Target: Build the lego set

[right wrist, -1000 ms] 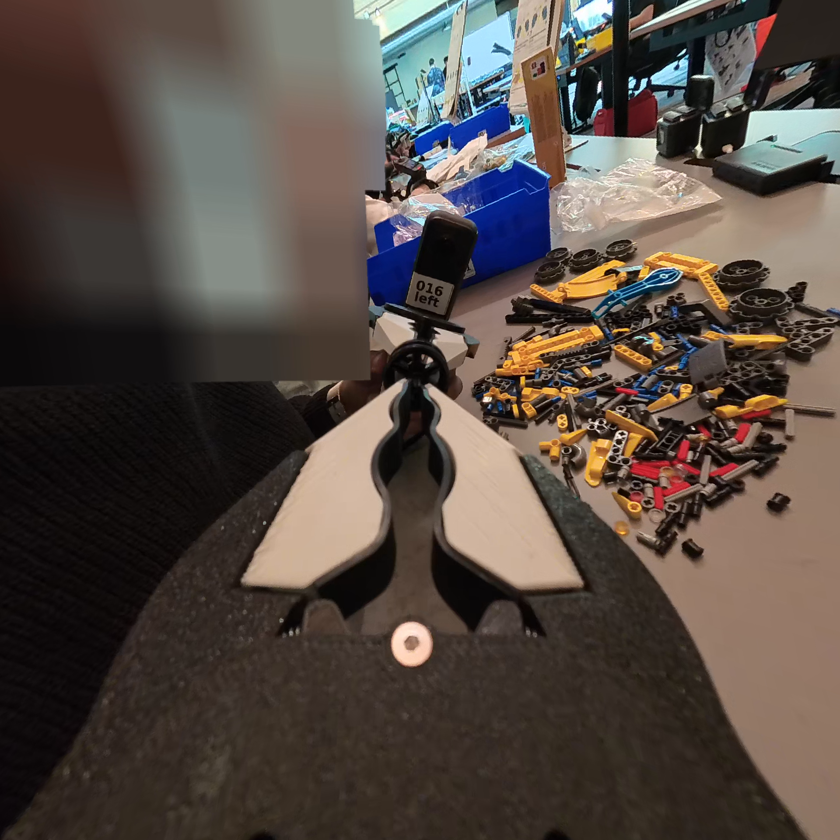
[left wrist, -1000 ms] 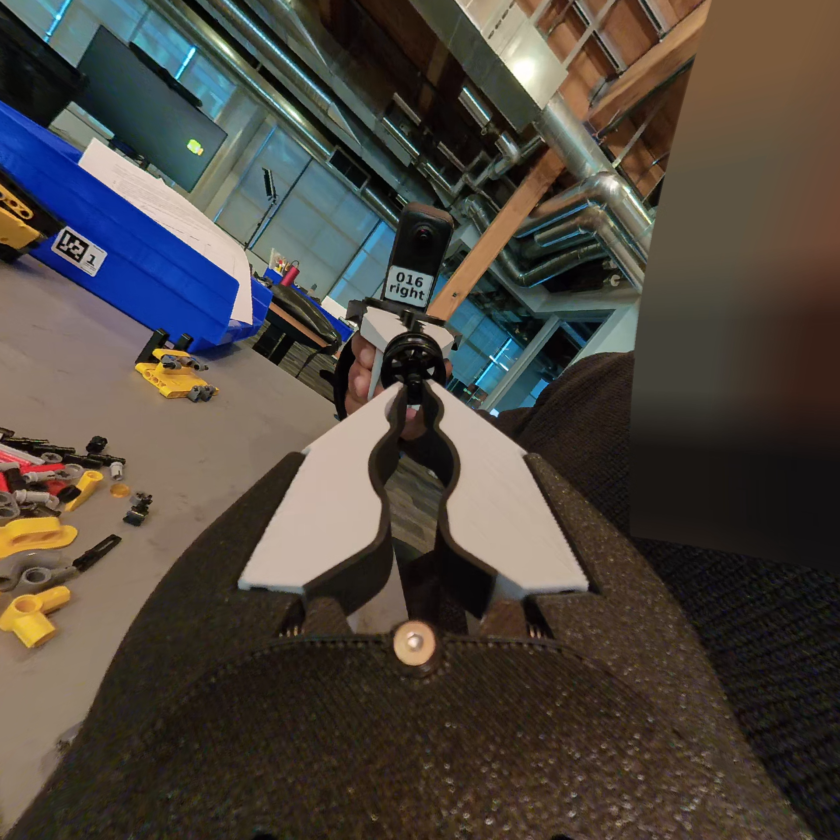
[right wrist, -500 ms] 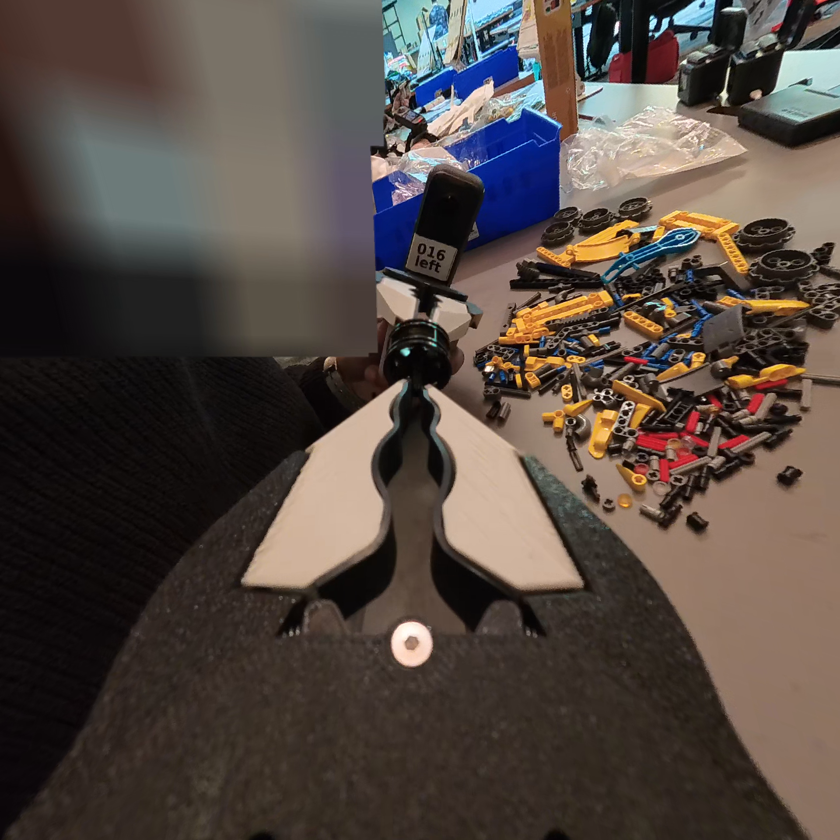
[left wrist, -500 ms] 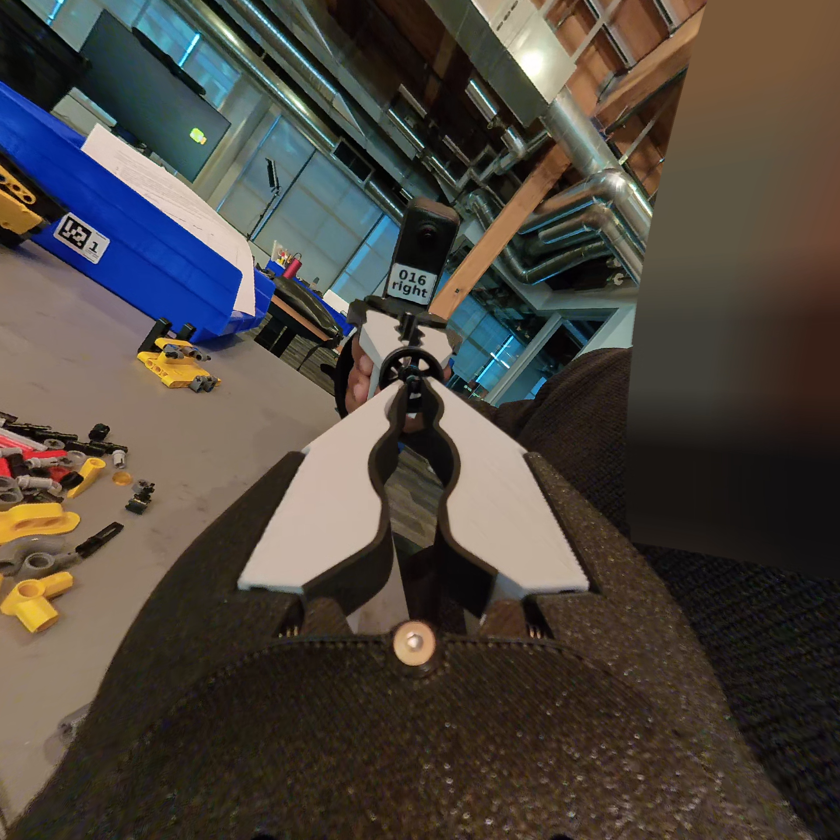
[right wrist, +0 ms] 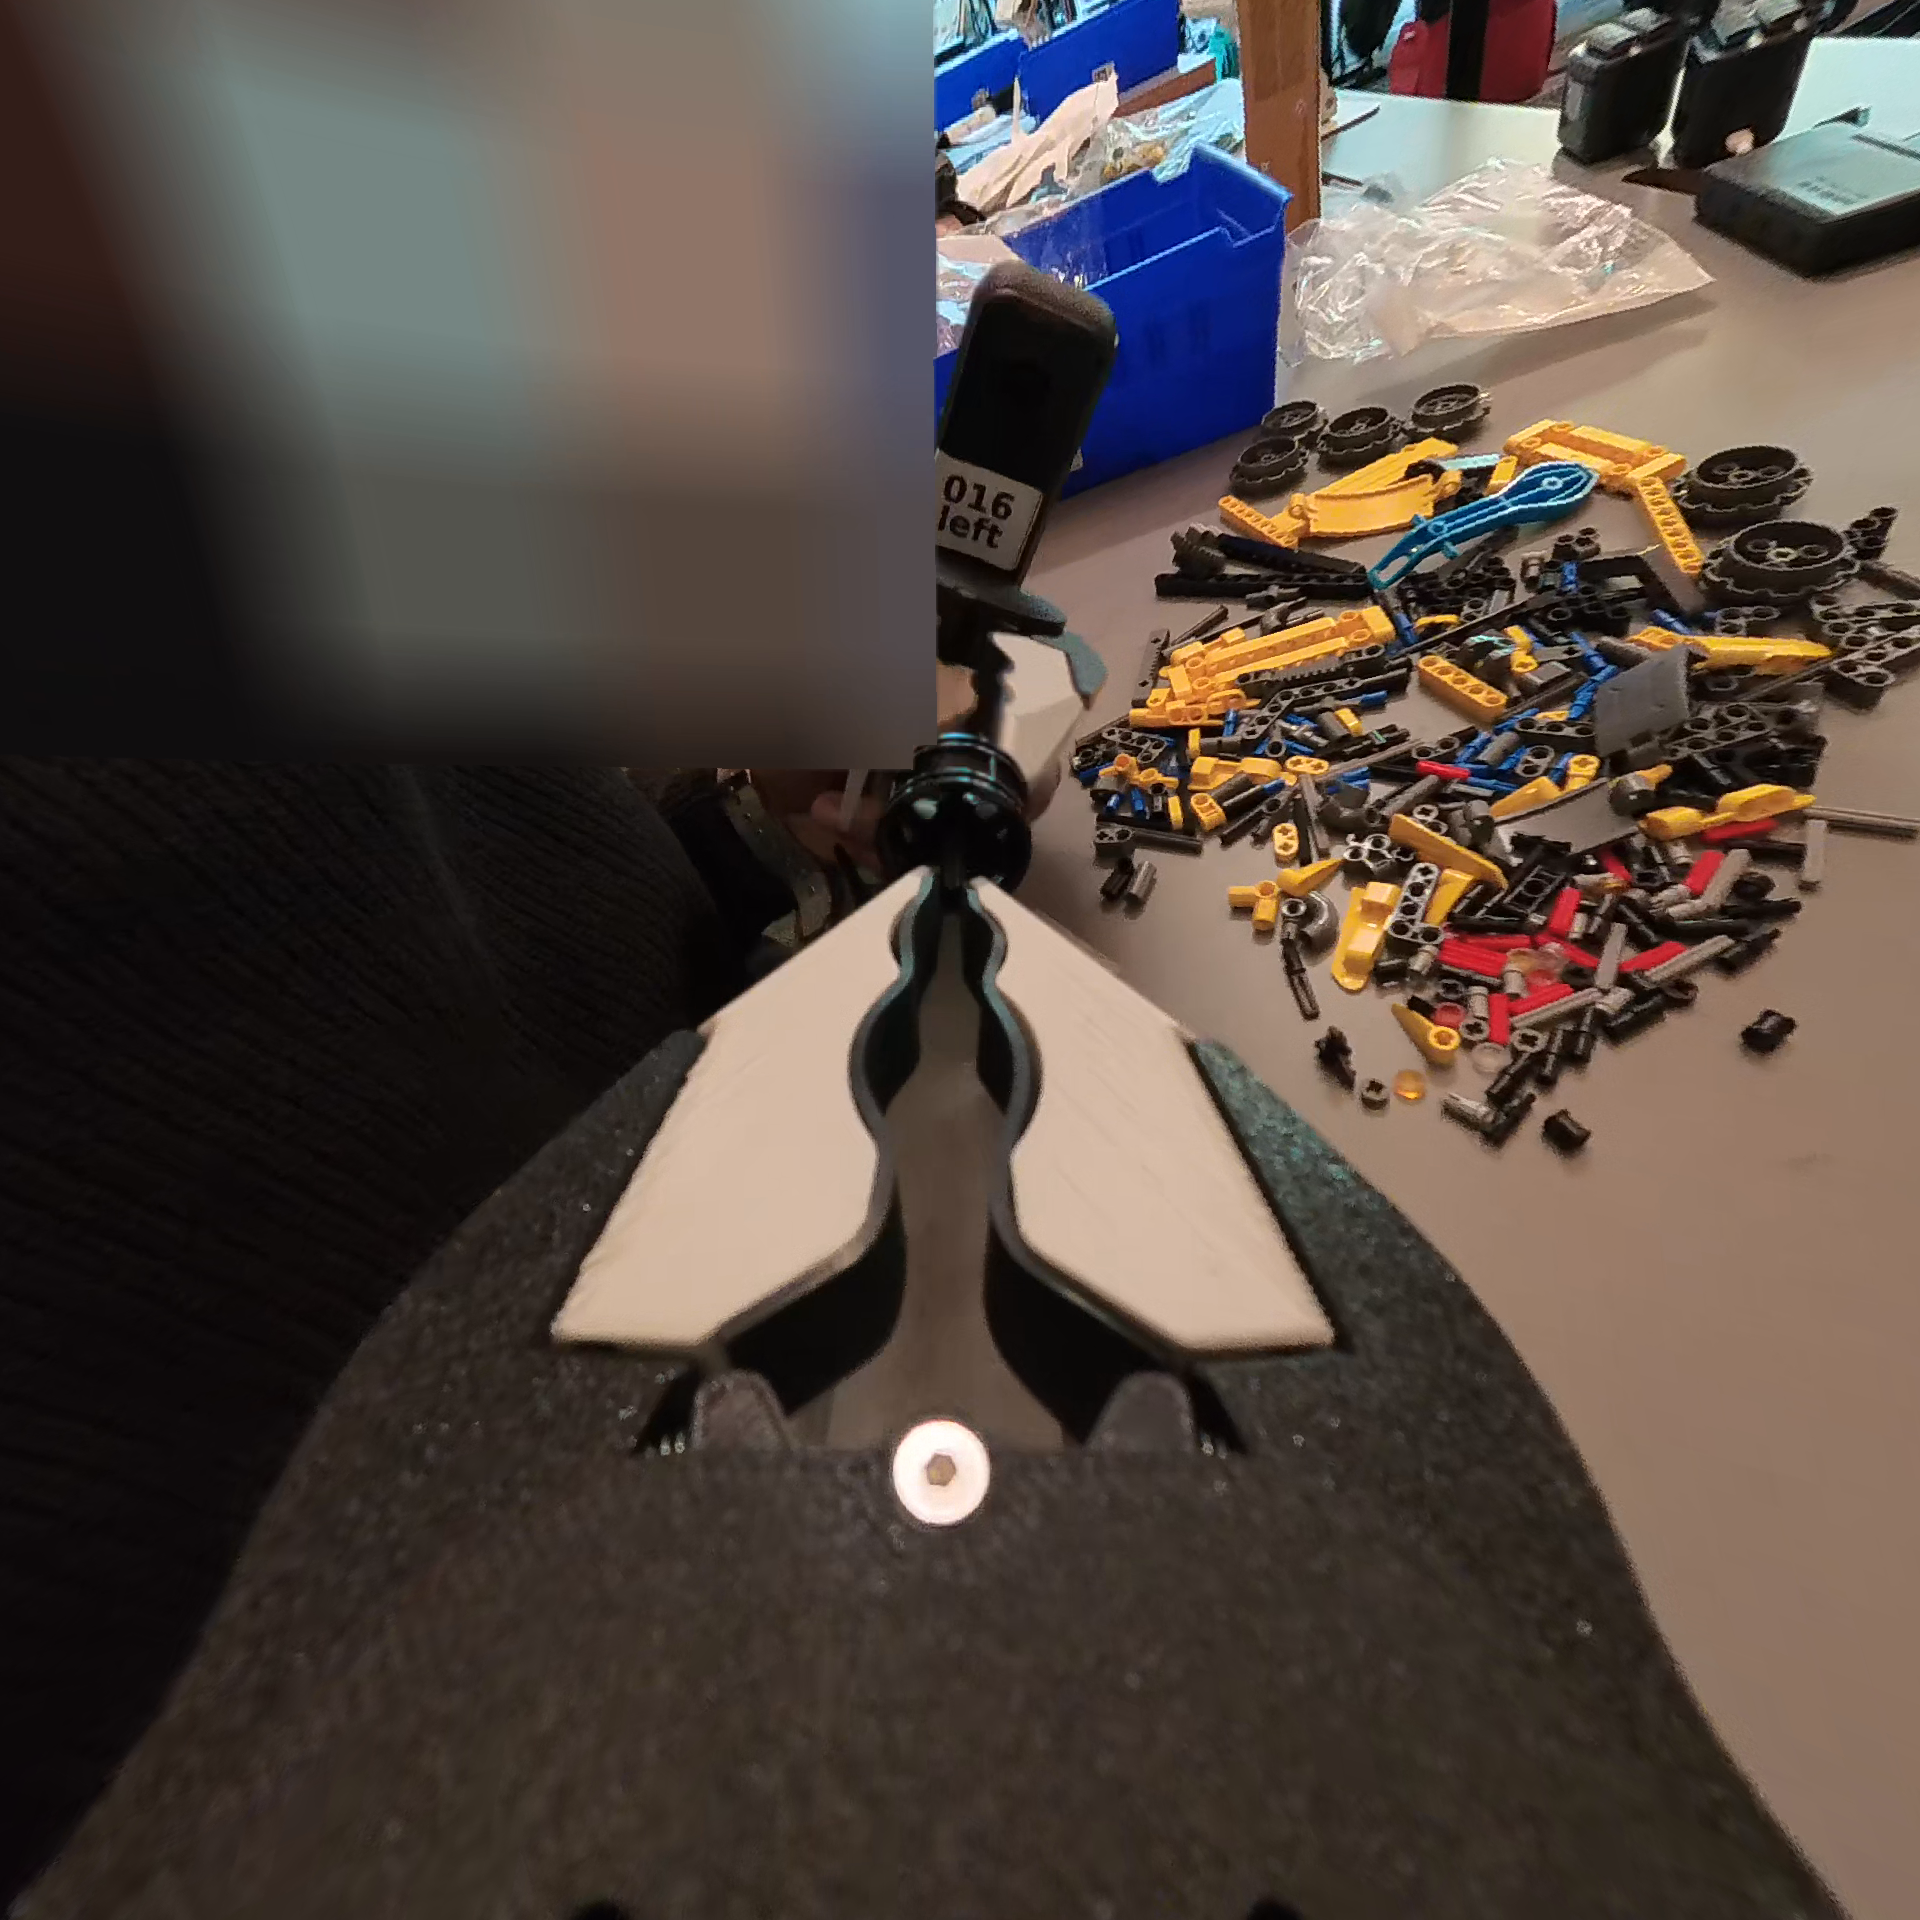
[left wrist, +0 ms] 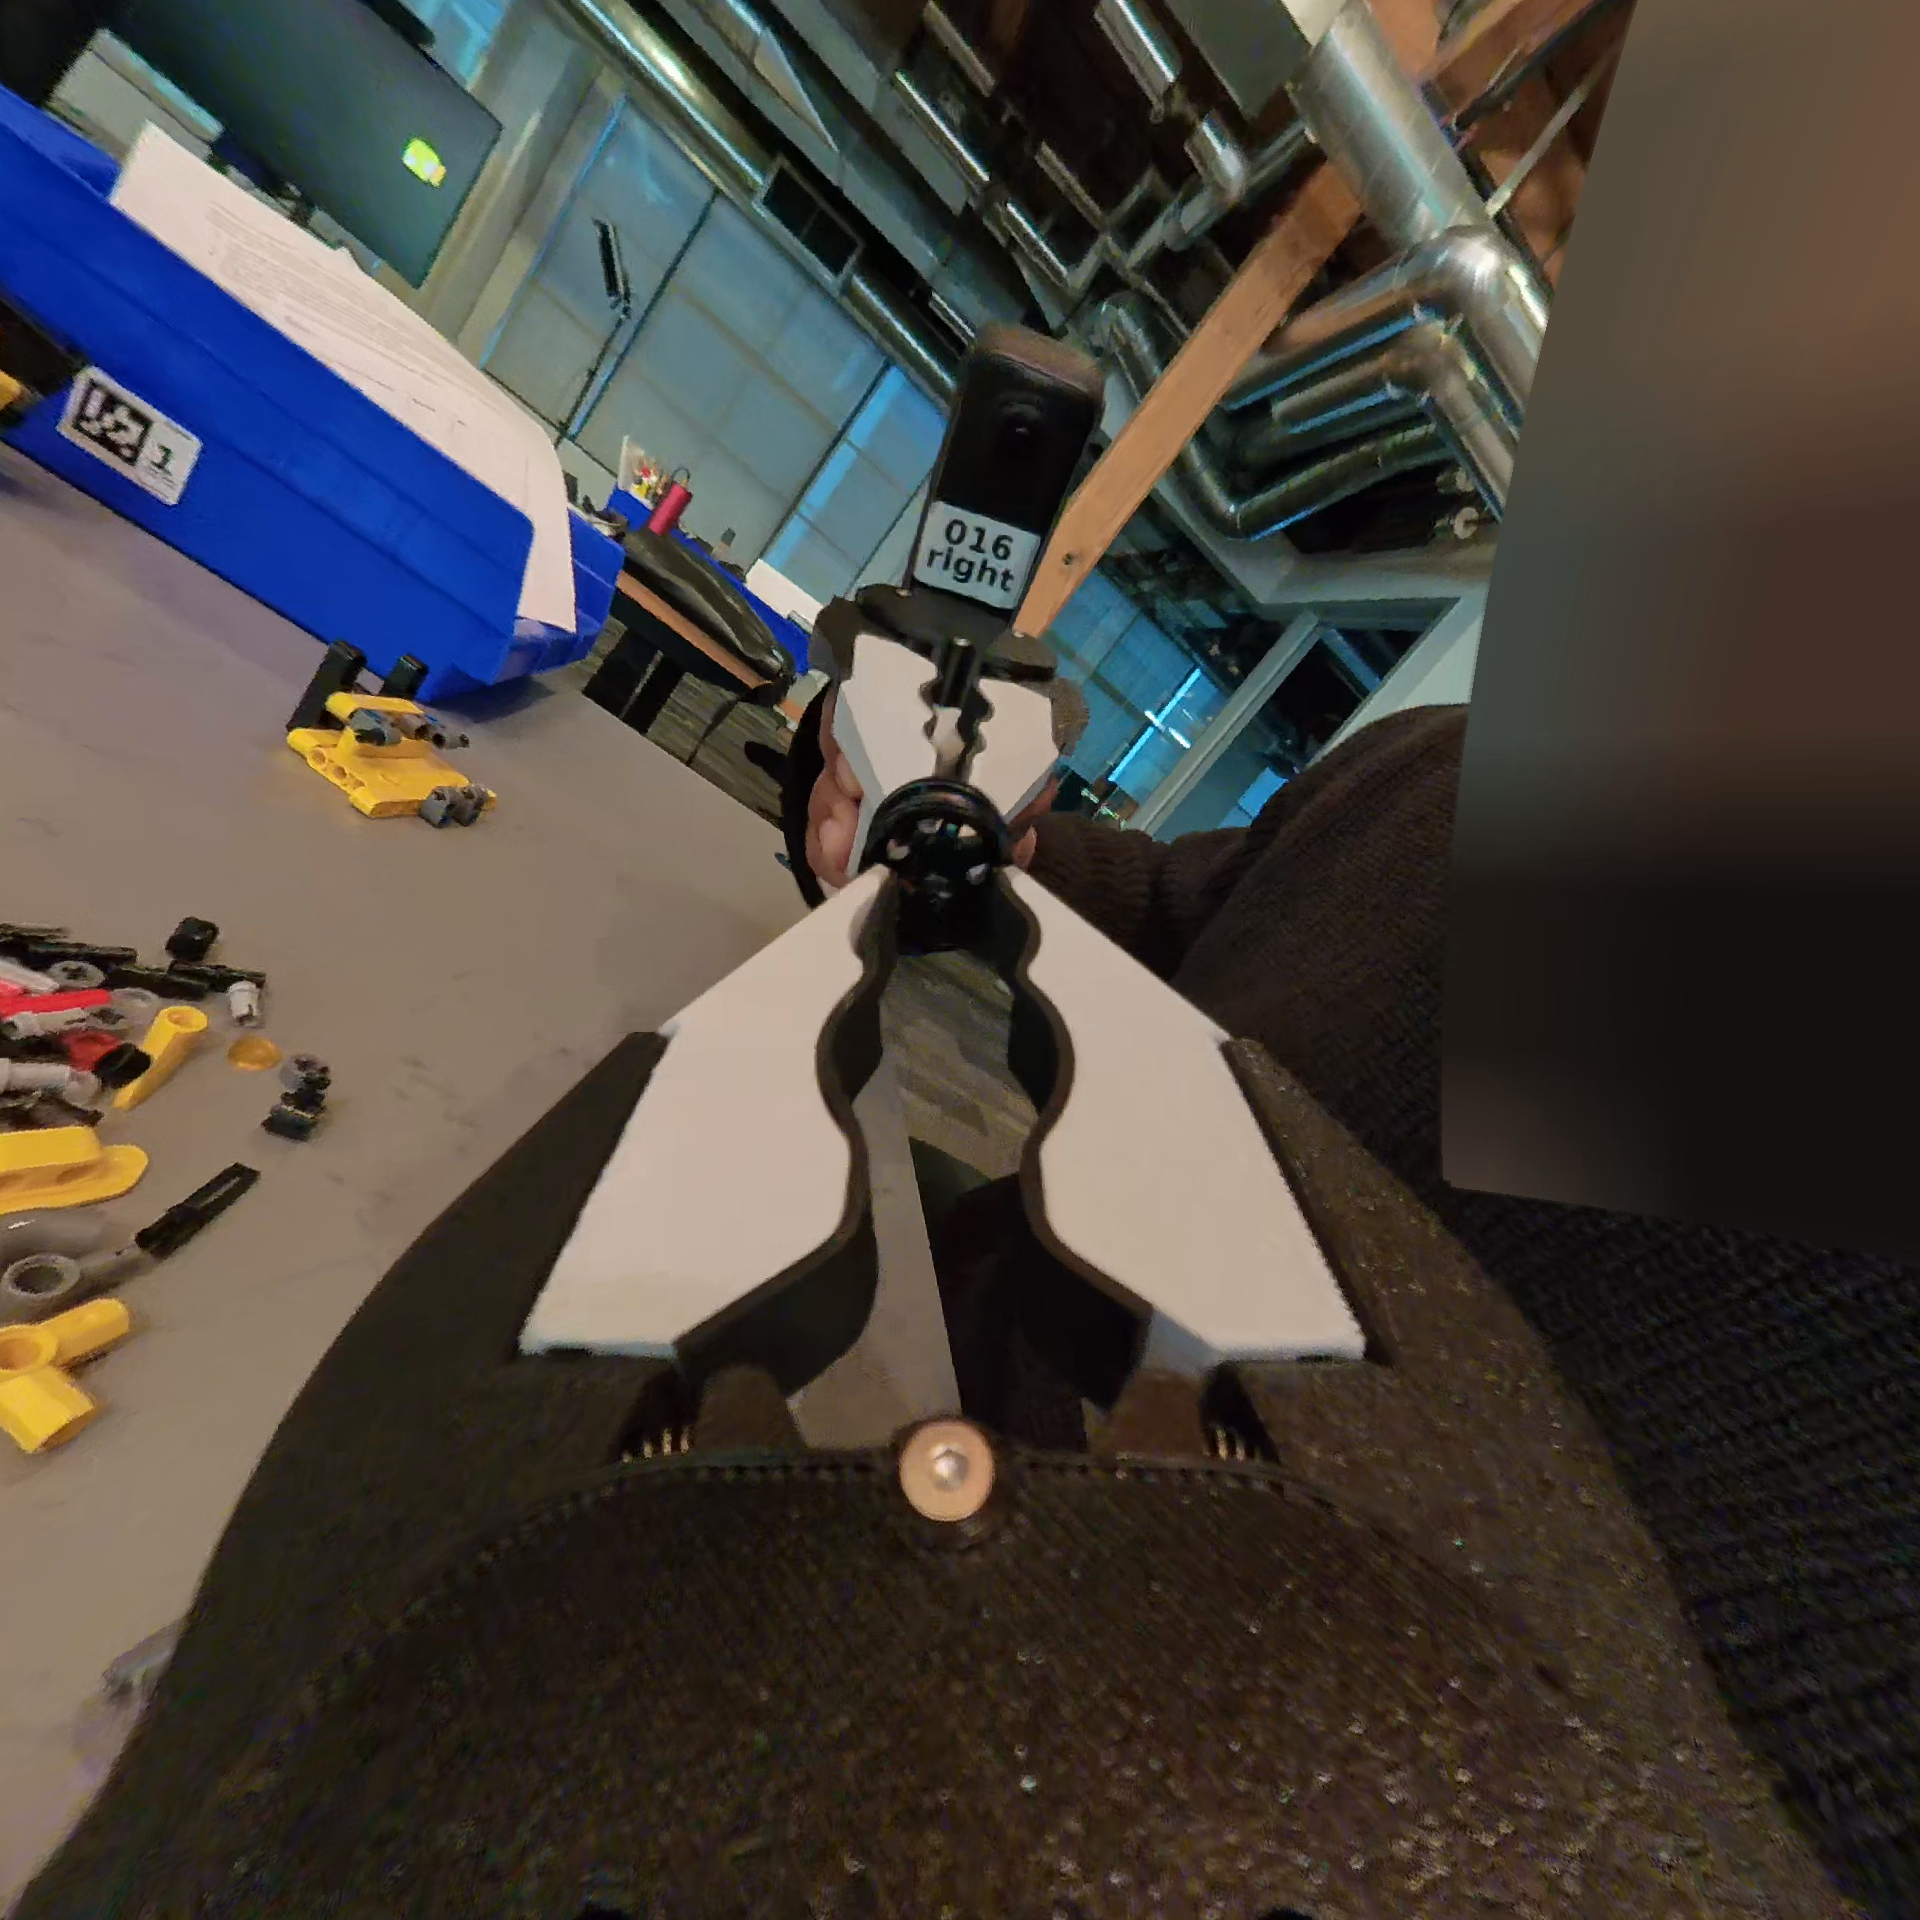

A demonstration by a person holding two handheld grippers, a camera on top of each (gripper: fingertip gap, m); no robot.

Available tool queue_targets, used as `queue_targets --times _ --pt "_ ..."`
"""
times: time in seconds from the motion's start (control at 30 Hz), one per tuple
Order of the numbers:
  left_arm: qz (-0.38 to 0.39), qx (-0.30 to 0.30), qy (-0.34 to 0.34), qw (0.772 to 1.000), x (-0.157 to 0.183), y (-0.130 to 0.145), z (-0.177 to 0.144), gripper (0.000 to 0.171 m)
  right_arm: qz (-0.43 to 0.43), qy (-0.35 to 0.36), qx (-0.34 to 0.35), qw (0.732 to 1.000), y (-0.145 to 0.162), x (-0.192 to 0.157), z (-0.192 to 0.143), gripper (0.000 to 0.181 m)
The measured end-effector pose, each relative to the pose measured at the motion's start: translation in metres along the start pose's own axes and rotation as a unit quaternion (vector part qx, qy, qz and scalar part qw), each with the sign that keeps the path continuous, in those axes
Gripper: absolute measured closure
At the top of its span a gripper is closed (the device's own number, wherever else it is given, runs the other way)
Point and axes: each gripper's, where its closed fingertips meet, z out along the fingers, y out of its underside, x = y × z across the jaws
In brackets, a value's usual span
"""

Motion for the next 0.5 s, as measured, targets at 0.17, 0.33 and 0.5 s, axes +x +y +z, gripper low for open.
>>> queue_targets --times 0.17,0.33,0.5 --pt "0.002 -0.005 0.000 1.000 0.001 0.001 -0.002 0.169 -0.003 -0.005 0.009 1.000 0.000 -0.002 -0.001 0.179" --pt "0.022 -0.030 -0.013 0.999 0.000 0.007 -0.003 0.170 0.007 -0.015 0.028 0.999 0.004 -0.003 -0.004 0.179" --pt "0.020 -0.040 -0.009 0.999 0.001 0.011 -0.001 0.164 0.011 -0.024 0.035 0.999 0.009 -0.002 -0.005 0.179"
